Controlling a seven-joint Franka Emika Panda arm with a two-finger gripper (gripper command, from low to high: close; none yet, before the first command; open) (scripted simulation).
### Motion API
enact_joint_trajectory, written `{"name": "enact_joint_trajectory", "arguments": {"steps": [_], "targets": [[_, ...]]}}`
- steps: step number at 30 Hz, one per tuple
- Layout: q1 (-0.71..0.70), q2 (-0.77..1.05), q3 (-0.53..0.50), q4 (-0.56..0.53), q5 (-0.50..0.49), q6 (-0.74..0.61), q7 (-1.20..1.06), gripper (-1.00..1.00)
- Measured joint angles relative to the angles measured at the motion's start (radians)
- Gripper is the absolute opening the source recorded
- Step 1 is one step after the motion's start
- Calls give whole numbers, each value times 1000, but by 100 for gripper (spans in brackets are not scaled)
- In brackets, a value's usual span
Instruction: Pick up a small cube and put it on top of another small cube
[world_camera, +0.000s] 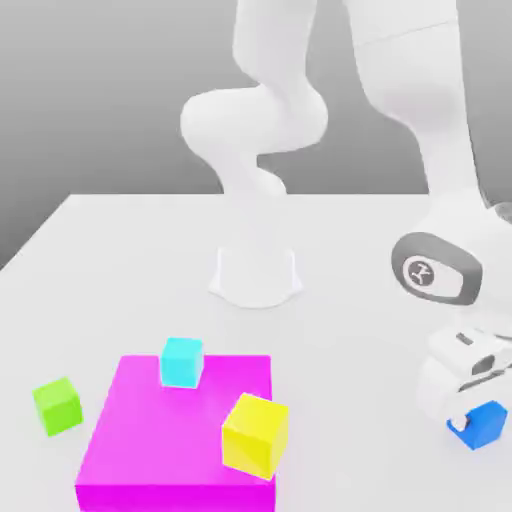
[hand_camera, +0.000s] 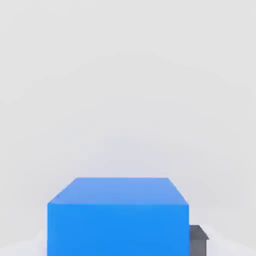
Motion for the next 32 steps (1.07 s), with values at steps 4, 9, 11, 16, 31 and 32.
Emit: {"name": "enact_joint_trajectory", "arguments": {"steps": [4, 9, 11, 16, 31, 32], "targets": [[-62, -125, 83, -31, 102, -92, -77, -100], [-181, -273, 26, -30, 223, -231, -108, -100], [-237, -327, -22, -23, 264, -288, -106, -100], [-447, -460, -111, -5, 357, -429, -93, -100], [-487, -432, -118, -19, 370, -384, -74, 100], [-487, -464, -118, -10, 378, -424, -79, 100]]}}
